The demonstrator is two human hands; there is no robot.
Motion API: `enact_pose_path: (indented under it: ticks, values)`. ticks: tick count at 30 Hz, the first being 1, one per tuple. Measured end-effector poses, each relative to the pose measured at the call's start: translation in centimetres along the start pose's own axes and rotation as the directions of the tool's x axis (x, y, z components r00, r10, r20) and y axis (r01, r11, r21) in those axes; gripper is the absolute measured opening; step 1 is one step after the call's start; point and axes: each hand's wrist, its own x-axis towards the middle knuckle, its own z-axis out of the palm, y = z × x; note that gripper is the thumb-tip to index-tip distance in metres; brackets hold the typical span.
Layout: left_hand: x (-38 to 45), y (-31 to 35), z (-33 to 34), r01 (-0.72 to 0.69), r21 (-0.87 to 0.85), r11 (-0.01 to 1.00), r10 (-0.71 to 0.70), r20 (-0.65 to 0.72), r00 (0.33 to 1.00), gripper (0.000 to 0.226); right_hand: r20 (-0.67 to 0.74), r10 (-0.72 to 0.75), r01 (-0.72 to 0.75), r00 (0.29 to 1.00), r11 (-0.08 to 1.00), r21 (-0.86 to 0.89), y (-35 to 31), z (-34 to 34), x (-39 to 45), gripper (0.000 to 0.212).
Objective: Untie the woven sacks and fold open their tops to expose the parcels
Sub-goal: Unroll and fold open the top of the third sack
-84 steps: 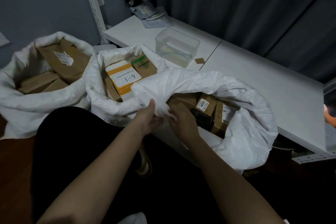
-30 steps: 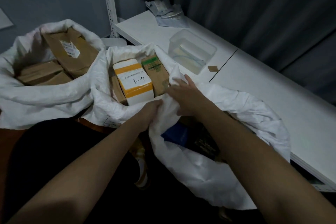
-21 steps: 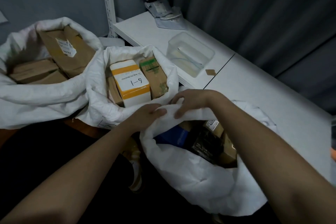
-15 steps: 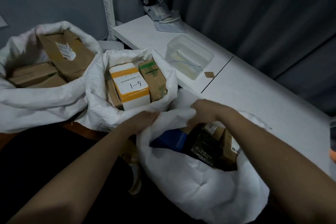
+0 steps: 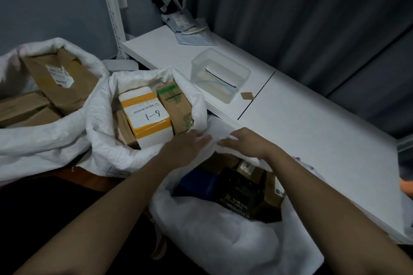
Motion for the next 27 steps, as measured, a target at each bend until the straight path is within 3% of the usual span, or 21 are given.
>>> enact_pose_path:
  ticks: [1, 3, 4, 6, 8, 9, 11, 13, 15, 16, 18, 20, 22, 24, 26, 27]
  values:
    - [0.2, 0.4, 0.4, -0.169, -0.012, 0.985, 0.169, -0.027, 0.985, 0.066, 0.060, 0.032, -0.040, 0.998, 0.989, 0.141, -0.2, -0.2, 0.4, 0.034]
    - [1.1, 0.3, 1.6, -0.260, -0.144, 0.955, 0.255, -0.048, 0.966, 0.049, 0.121, -0.002, -0.032, 0.993, 0.961, 0.276, -0.3, -1.0, 0.5, 0.037]
    - [1.8, -0.1, 1.9, -0.203, -0.259, 0.944, 0.189, -0.078, 0.979, 0.036, 0.112, -0.024, -0.005, 0.993, 0.966, 0.257, 0.1, -1.4, 0.1, 0.047]
    - [3.2, -1.0, 1.8, -0.029, -0.417, 0.908, 0.024, -0.018, 1.000, 0.024, 0.032, -0.067, 0.068, 0.997, 0.998, -0.004, 1.8, -1.7, -0.8, 0.056]
    - [4.4, -0.8, 1.1, 0.160, -0.504, 0.849, -0.138, 0.080, 0.987, 0.032, -0.049, -0.132, 0.121, 0.990, 0.975, -0.185, 3.7, -1.1, -1.5, 0.041]
    - [4.7, -0.4, 1.0, 0.181, -0.411, 0.894, -0.160, 0.085, 0.983, 0.040, -0.097, -0.152, 0.140, 0.984, 0.983, -0.117, 4.5, -0.7, -1.5, 0.032]
    - [4.7, 0.4, 1.6, 0.031, -0.113, 0.993, -0.031, 0.002, 1.000, 0.050, -0.178, -0.060, 0.094, 0.982, 0.977, 0.191, 4.9, -0.5, -1.0, 0.031]
    - [4.1, 1.2, 2.1, -0.276, 0.086, 0.957, 0.280, -0.038, 0.959, 0.058, -0.093, 0.096, -0.046, 0.991, 0.901, 0.432, 4.2, -1.2, -0.3, 0.031]
    - [4.5, 0.8, 3.3, -0.486, 0.135, 0.864, 0.491, -0.006, 0.871, 0.054, -0.051, 0.120, -0.074, 0.991, 0.837, 0.543, 4.0, -1.7, 0.4, 0.022]
    - [5.2, 0.6, 3.7, -0.489, 0.071, 0.870, 0.492, -0.036, 0.870, 0.046, -0.102, 0.087, -0.019, 0.991, 0.844, 0.536, 4.2, -2.1, 0.6, 0.021]
    - [6.6, 1.0, 3.4, -0.336, -0.104, 0.936, 0.328, -0.088, 0.940, 0.033, -0.172, 0.017, 0.042, 0.985, 0.942, 0.334, 5.1, -2.1, 0.3, 0.039]
    - [7.8, 1.8, 2.5, -0.108, -0.182, 0.977, 0.101, -0.046, 0.994, 0.032, -0.223, 0.008, -0.022, 0.975, 0.998, -0.057, 6.0, -1.9, -0.2, 0.058]
    - [8.6, 2.3, 1.9, 0.004, -0.075, 0.997, -0.004, 0.001, 1.000, 0.035, -0.316, -0.013, -0.043, 0.949, 0.985, -0.169, 6.8, -1.9, -0.9, 0.045]
    - [8.6, 3.1, 1.9, -0.047, 0.073, 0.996, 0.048, -0.006, 0.999, 0.050, -0.292, 0.046, -0.018, 0.955, 0.995, 0.098, 6.7, -2.5, -1.4, 0.035]
    - [8.2, 4.3, 2.3, -0.256, 0.140, 0.956, 0.259, -0.003, 0.966, 0.078, -0.191, 0.193, -0.048, 0.962, 0.815, 0.578, 5.7, -2.0, 0.1, 0.032]
    - [8.3, 4.9, 2.8, -0.393, 0.154, 0.907, 0.392, 0.035, 0.919, 0.082, -0.088, 0.278, -0.138, 0.956, 0.696, 0.704, 6.1, -1.4, 0.3, 0.032]
